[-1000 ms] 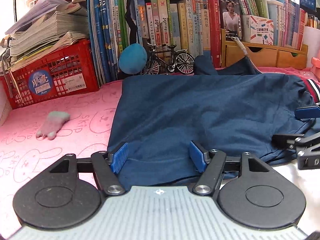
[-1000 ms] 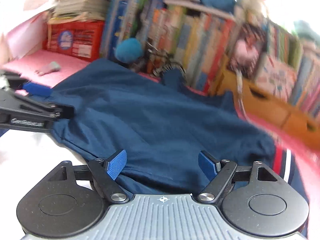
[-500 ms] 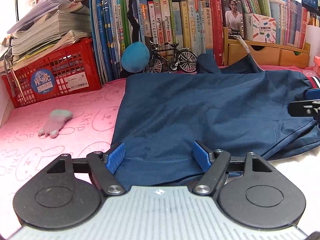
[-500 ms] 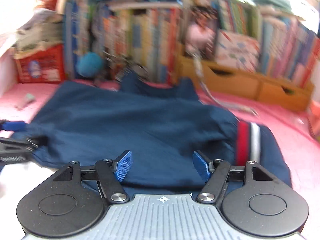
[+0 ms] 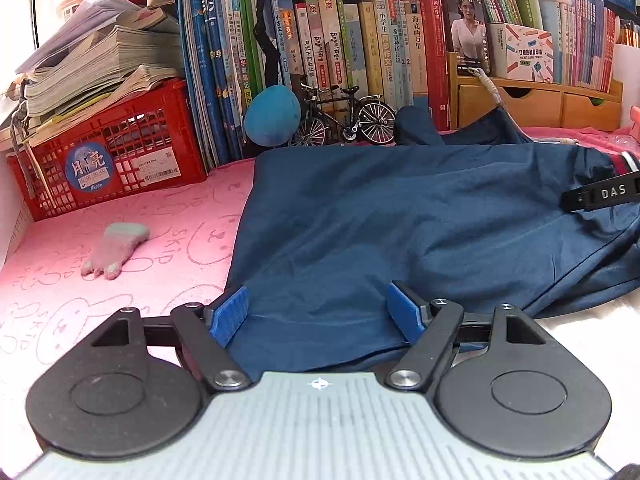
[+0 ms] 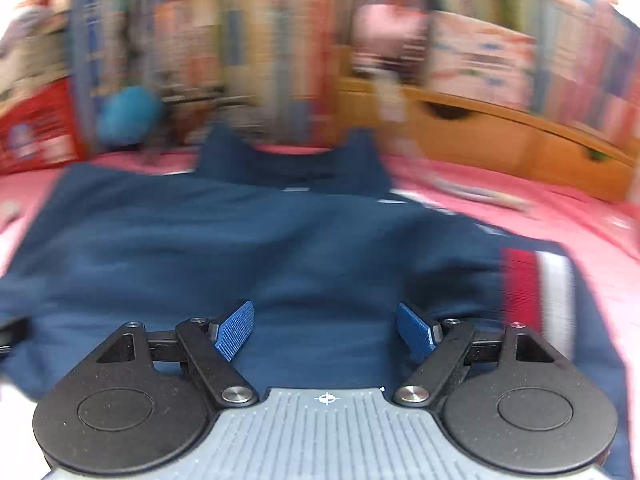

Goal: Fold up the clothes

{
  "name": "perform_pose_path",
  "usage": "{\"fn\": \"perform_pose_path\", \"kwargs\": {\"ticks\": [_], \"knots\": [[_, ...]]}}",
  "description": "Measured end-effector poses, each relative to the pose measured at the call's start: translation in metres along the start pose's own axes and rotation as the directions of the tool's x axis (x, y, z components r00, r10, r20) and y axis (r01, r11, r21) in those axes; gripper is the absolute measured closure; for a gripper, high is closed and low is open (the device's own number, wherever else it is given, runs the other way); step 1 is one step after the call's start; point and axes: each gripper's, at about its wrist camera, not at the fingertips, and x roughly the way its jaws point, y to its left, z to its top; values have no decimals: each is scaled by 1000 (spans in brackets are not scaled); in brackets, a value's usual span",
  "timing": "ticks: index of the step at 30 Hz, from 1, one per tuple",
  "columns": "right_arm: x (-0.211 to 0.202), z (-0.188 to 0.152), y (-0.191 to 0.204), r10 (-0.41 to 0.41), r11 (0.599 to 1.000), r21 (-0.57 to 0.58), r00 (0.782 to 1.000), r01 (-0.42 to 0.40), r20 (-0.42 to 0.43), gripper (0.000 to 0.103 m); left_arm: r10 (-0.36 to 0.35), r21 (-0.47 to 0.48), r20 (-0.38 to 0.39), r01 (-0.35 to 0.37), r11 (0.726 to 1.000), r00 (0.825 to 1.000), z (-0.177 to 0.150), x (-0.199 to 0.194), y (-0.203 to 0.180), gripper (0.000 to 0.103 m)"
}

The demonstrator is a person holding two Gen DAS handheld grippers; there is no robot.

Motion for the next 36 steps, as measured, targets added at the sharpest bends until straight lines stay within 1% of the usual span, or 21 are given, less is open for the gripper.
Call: {"fn": "perform_pose_path", "kwargs": {"ticks": [1, 2, 4, 5, 6, 7, 8, 10, 11, 13, 16, 18, 20, 22, 24, 26, 27, 29, 31, 34, 36], "knots": [[2, -3, -15, 5, 999, 33, 1000, -6, 14, 33, -3, -6, -2, 3, 1000, 1000, 0, 0, 1, 23], [3, -8, -21, 23, 999, 34, 999, -25, 31, 35, -3, -13, -3, 3, 1000, 1000, 0, 0, 2, 22], [2, -17, -13, 4, 999, -41, 999, -2, 49, 32, 1, -24, -7, -1, 1000, 1000, 1, -1, 4, 22], [1, -17, -9, -4, 997, -71, 999, 8, 49, 26, 18, -29, -3, -18, 999, 1000, 6, -5, 5, 28], [0, -16, -8, 4, 997, -78, 999, 0, 45, 22, 35, -33, 0, -35, 999, 999, 10, -8, 6, 37], [-1, -15, -7, 15, 997, -81, 999, -11, 40, 20, 51, -39, 4, -51, 998, 999, 14, -12, 7, 39], [1, -13, -8, 38, 997, -72, 999, -36, 31, 16, 49, -58, 24, -47, 997, 999, 24, -17, 10, 39], [6, -10, -10, 86, 995, -59, 996, -85, 10, 7, 22, -64, 50, -19, 998, 999, 41, -18, 9, 39], [8, -9, -8, 98, 993, -70, 995, -98, 0, 1, 10, -42, 61, -8, 999, 998, 51, -13, 4, 39], [8, -10, -5, 95, 992, -84, 995, -95, -2, 0, -11, -6, 75, 11, 1000, 997, 68, -2, -7, 39], [8, -11, -5, 100, 992, -77, 995, -100, -3, 0, -44, 25, 68, 42, 999, 997, 84, 28, -22, 38], [8, -10, -5, 100, 992, -77, 995, -100, -3, 0, -10, 51, 23, 8, 999, 1000, 86, 57, -29, 37], [8, -10, -5, 99, 992, -77, 995, -99, -3, 0, 56, 87, 6, -56, 995, 998, 81, 78, -21, 37], [9, -10, -5, 99, 992, -76, 995, -99, -3, 0, 121, 123, -8, -119, 985, 993, 75, 98, -12, 36], [9, -10, -5, 101, 992, -75, 995, -101, -4, 0, 155, 79, -35, -152, 985, 987, 72, 109, 11, 25], [9, -10, -5, 102, 992, -75, 995, -102, -4, 0, 149, -46, -76, -153, 987, 986, 77, 115, 35, 21], [9, -10, -5, 103, 992, -75, 995, -103, -4, 0, 143, -67, -87, -149, 987, 986, 78, 116, 39, 18], [9, -10, -5, 103, 992, -75, 995, -103, -5, 0, 129, -109, -109, -141, 984, 986, 80, 117, 47, 15], [9, -10, -5, 103, 992, -75, 995, -103, -5, 0, 115, -152, -129, -134, 979, 985, 81, 119, 56, 15], [9, -10, -5, 104, 992, -75, 995, -104, -5, 0, 135, -222, -164, -170, 960, 977, 89, 109, 62, 18], [9, -10, -5, 104, 992, -75, 995, -104, -5, 0, 127, -230, -121, -153, 961, 984, 93, 92, 62, 24]]}}
